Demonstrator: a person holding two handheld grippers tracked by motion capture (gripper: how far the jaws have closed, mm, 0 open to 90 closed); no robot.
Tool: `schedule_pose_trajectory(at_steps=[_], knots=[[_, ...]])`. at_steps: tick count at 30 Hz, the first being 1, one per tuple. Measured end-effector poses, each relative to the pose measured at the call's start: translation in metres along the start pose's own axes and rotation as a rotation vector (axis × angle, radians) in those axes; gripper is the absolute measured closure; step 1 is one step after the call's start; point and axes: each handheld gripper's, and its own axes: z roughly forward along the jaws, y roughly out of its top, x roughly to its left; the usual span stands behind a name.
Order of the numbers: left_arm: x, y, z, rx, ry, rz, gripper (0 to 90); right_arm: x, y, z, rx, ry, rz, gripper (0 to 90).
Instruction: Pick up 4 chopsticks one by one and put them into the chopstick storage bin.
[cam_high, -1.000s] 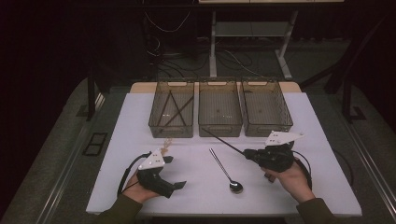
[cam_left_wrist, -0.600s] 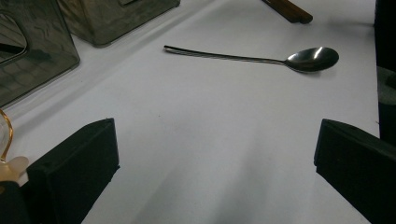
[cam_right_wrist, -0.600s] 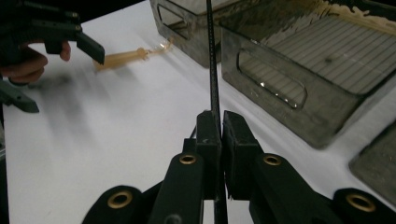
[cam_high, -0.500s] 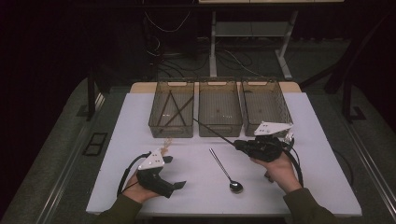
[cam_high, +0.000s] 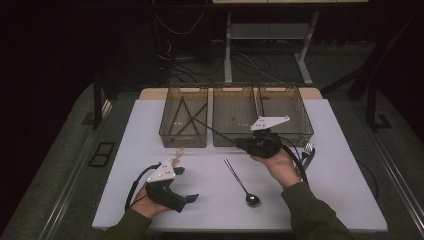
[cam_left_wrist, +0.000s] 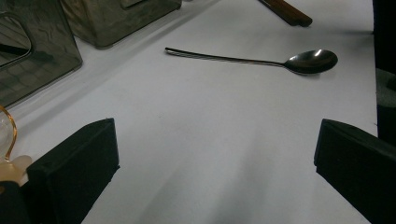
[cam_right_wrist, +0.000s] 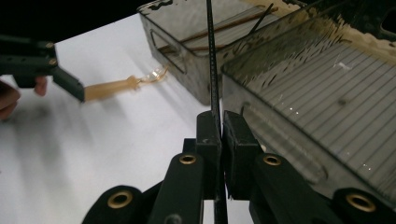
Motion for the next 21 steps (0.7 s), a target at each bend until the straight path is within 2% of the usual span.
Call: schedule_pose_trajectory(at_steps=[14,21], knots=[[-0.001,0.001,0.000,0.005,-0.011,0.003,0.0,-0.010,0.040,0.034,0.024,-0.045,0.026,85.7],[-0.002,0.001,0.000,-0.008,-0.016,0.000,0.0,-0.014,0.061,0.059,0.037,-0.071,0.040,85.7]])
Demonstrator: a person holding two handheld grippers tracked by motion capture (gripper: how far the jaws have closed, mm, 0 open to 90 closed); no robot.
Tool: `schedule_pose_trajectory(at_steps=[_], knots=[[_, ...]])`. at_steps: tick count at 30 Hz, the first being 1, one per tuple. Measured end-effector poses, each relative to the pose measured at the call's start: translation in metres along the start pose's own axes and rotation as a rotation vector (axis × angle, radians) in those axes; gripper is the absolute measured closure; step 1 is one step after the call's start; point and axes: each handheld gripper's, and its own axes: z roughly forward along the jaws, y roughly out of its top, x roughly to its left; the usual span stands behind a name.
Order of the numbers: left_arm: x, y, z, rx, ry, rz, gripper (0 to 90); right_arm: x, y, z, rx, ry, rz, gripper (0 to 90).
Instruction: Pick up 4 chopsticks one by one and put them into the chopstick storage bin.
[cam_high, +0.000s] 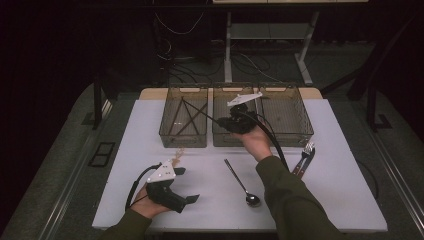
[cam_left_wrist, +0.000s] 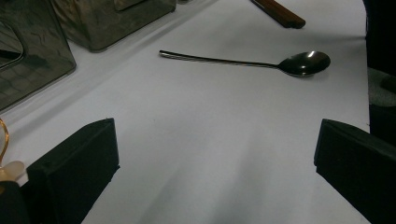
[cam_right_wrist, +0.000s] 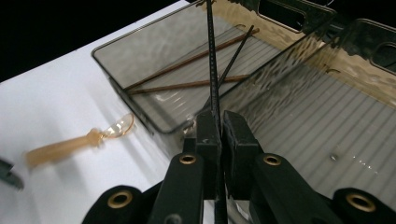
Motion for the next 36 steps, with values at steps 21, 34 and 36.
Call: schedule_pose_trajectory(at_steps=[21,34,36], knots=[[0.000,0.002,0.000,0.007,-0.014,0.027,0.0,0.005,0.047,0.076,0.107,-0.063,0.033,85.7],[0.000,0.002,0.000,0.001,-0.023,0.025,0.0,0.014,0.054,0.101,0.121,-0.081,0.027,81.6],[0.000,0.002,0.000,0.001,-0.023,0.024,0.0,0.014,0.054,0.099,0.120,-0.077,0.019,78.8]])
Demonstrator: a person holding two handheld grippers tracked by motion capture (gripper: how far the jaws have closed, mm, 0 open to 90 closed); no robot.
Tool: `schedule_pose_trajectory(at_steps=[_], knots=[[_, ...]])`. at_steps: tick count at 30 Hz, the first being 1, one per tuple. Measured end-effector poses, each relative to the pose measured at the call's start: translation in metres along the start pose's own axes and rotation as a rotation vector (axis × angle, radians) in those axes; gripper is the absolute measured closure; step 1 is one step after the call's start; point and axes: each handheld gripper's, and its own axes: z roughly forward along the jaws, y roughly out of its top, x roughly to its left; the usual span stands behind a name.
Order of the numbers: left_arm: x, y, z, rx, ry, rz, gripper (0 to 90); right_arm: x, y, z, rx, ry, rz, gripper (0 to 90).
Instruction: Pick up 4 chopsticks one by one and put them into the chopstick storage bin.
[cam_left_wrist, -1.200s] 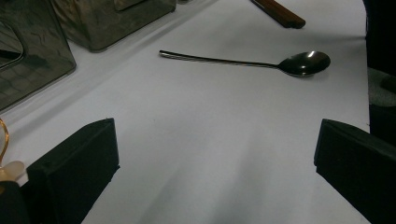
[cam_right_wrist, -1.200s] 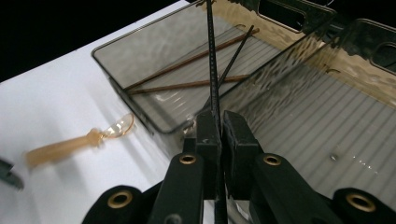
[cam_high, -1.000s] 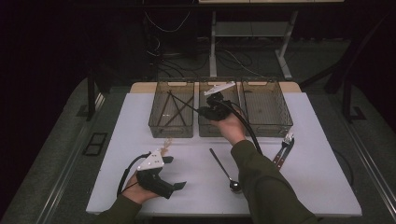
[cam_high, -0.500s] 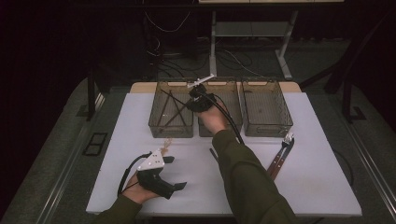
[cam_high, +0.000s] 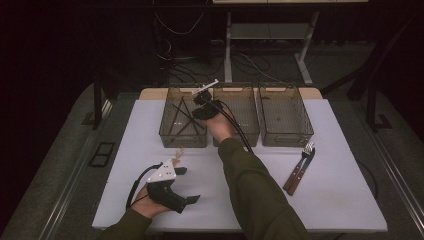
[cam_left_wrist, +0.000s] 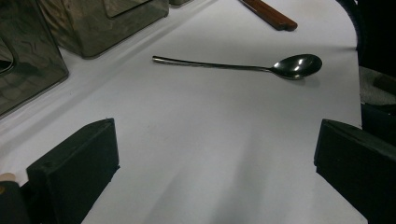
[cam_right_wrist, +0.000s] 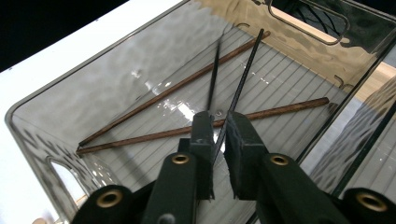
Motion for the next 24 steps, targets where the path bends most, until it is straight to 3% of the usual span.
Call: schedule_pose_trajectory(at_steps=[3,12,20,24], knots=[[0.001,0.000,0.000,0.000,0.001,0.007,0.0,-0.001,0.000,-0.005,-0.004,0.001,-0.002,75.0],[0.000,0.000,-0.001,0.001,0.004,0.004,0.0,-0.008,-0.009,-0.030,-0.051,0.082,0.014,60.9],[0.000,0.000,0.000,0.000,0.011,0.002,0.0,-0.013,-0.030,-0.058,-0.093,0.101,0.001,50.2],[0.001,0.000,-0.001,0.001,0.016,0.002,0.0,-0.019,-0.045,-0.070,-0.088,0.116,0.002,46.5]])
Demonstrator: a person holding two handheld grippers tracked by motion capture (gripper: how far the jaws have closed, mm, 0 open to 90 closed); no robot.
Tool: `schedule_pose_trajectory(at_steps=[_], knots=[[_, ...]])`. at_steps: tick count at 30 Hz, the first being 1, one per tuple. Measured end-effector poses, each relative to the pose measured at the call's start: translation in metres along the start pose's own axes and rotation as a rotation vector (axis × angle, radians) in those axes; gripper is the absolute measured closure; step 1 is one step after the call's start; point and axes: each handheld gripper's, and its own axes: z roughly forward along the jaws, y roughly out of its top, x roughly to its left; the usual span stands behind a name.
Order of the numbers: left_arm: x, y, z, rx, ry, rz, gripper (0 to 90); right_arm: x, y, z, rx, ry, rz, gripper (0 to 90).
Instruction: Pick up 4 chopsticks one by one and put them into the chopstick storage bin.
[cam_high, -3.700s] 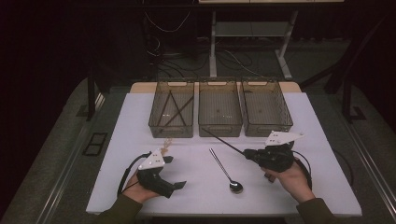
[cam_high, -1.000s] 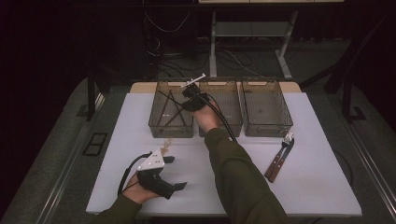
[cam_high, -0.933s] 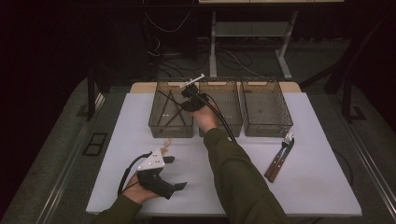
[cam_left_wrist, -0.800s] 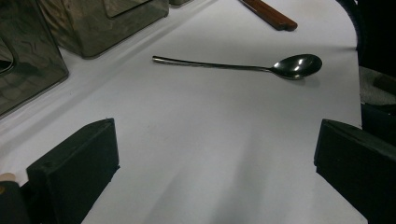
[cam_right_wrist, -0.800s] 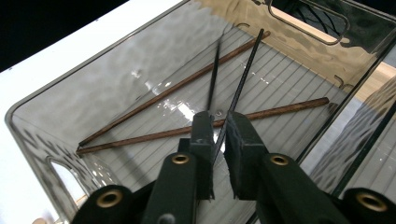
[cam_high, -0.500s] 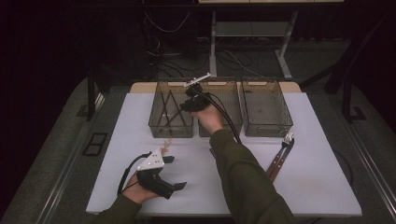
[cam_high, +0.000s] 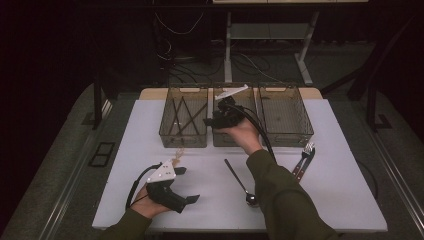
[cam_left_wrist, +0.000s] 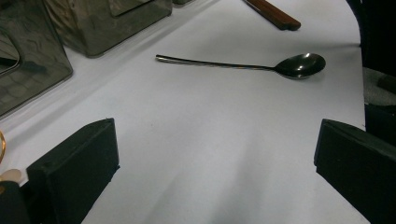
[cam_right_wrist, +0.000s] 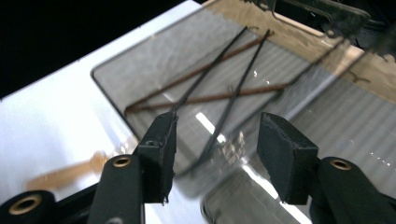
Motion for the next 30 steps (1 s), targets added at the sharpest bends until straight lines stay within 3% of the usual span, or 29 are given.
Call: schedule_pose_trajectory(at_steps=[10,16,19,30], knots=[[-0.001,-0.001,0.000,-0.004,0.005,-0.018,0.0,-0.003,-0.033,-0.034,-0.036,-0.003,-0.009,43.4],[-0.001,-0.001,0.001,-0.002,0.010,-0.026,0.0,-0.003,-0.053,-0.048,-0.024,0.020,-0.009,42.8],[-0.001,-0.001,0.001,-0.001,0.011,-0.027,0.0,0.000,-0.065,-0.054,-0.002,0.023,-0.034,44.0],[0.000,-0.002,0.002,0.021,0.012,-0.017,0.0,0.001,-0.108,-0.071,0.048,0.046,-0.040,74.4]])
